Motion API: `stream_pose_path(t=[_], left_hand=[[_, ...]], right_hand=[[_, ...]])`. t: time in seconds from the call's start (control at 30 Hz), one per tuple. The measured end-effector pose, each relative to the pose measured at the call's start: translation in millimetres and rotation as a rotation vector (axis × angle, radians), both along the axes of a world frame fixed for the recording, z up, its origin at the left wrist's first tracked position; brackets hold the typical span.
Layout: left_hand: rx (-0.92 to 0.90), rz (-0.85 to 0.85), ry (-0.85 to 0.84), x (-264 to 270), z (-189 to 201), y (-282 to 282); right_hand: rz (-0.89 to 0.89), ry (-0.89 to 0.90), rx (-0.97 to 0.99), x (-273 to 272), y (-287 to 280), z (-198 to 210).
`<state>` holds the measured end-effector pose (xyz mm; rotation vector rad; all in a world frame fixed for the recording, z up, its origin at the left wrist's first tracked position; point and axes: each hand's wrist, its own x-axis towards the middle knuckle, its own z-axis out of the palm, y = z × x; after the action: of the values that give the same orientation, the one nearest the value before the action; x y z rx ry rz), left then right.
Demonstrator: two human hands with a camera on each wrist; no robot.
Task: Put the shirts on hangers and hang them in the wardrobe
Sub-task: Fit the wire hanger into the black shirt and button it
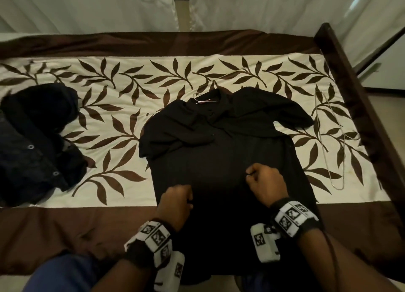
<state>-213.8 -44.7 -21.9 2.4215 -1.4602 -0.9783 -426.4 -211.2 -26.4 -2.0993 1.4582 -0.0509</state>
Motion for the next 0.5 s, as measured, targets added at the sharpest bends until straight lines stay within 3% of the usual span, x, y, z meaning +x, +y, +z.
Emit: stream_pose_path(t=[0.2, 0.3, 0.37, 0.43, 0.5], left_hand=[[0.098, -0.021, 0.258, 48.5, 70.1, 65.1], [0.024, 0.056, 0.236, 64.6, 95.4, 101.2], [0.019, 0.094, 0.156, 71.2, 104.5, 123.2], [0.077, -0.035, 0.092, 72.0, 110.6, 138.1], [0.175, -0.213, 0.140, 64.4, 115.2, 144.0]], right_hand=[[-0.220, -0.346, 0.004, -62.3, -1.9, 31.7], [-0.288, -0.398, 0.081, -86.5, 3.0, 35.8], [-0.342, -0.430, 0.012, -94.6, 5.5, 41.6], [-0.432, -0.511, -0.031, -98.6, 7.4, 52.4], [-0.509, -0.573, -0.023, -99.7, 7.8, 59.4]])
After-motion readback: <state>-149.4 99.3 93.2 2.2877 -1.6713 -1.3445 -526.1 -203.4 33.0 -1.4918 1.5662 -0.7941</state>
